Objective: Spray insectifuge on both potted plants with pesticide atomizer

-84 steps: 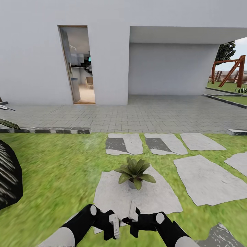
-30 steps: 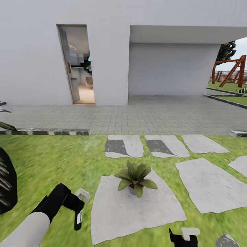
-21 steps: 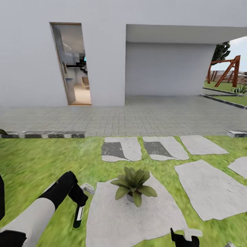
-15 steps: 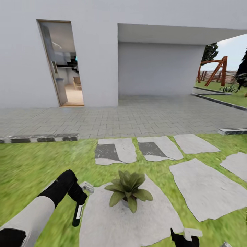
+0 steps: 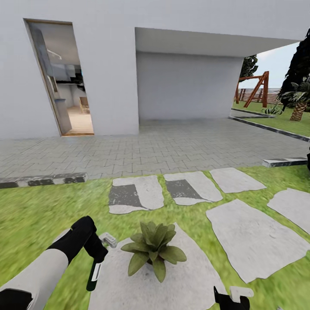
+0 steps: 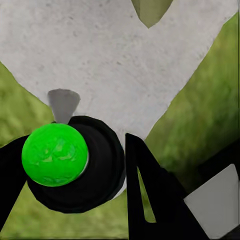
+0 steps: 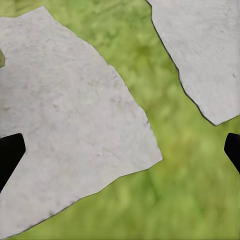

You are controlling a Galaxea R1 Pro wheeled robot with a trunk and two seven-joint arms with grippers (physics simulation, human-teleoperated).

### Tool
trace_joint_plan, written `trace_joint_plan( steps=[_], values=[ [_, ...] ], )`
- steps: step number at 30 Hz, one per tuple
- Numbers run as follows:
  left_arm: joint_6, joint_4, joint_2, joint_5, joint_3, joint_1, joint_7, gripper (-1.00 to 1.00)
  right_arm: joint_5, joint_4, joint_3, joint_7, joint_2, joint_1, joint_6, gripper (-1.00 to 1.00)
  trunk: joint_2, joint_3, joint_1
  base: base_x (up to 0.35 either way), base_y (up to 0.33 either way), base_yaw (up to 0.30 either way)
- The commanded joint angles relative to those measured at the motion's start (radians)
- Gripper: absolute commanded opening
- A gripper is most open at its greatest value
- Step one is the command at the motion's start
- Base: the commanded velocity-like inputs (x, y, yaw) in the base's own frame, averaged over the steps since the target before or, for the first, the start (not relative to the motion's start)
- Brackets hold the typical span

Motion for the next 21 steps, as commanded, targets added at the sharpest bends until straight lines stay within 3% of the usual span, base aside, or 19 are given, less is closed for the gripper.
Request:
trace_joint_plan(
  steps=[1, 4, 6, 13, 21],
  values=[
    [0.004, -0.002, 0.001, -0.026, -0.003, 0.000, -0.030, -1.00, -0.008, 0.001, 0.001, 0.003, 0.000, -0.001, -0.004, 1.00, 0.000, -0.001, 0.000, 0.002, 0.000, 0.000],
    [0.001, -0.002, 0.000, -0.124, -0.003, 0.001, -0.113, -1.00, -0.008, 0.001, 0.002, 0.002, -0.001, -0.001, -0.004, 1.00, 0.000, -0.001, 0.000, 0.000, 0.000, 0.000],
    [-0.001, -0.002, -0.001, -0.167, -0.002, 0.001, -0.138, -1.00, -0.009, 0.001, 0.002, 0.002, -0.001, -0.001, -0.004, 1.00, 0.000, -0.001, 0.000, 0.000, 0.000, 0.000],
    [-0.002, -0.002, 0.000, -0.180, -0.004, 0.003, -0.146, -1.00, -0.009, 0.001, 0.002, 0.001, 0.000, 0.000, -0.004, 1.00, 0.000, -0.001, 0.000, 0.011, 0.001, 0.000],
    [-0.026, -0.001, -0.004, -0.180, -0.006, 0.004, -0.148, -1.00, -0.009, 0.001, 0.002, -0.001, 0.002, 0.001, -0.003, 1.00, 0.000, -0.001, 0.000, 0.163, 0.117, 0.000]
  ],
)
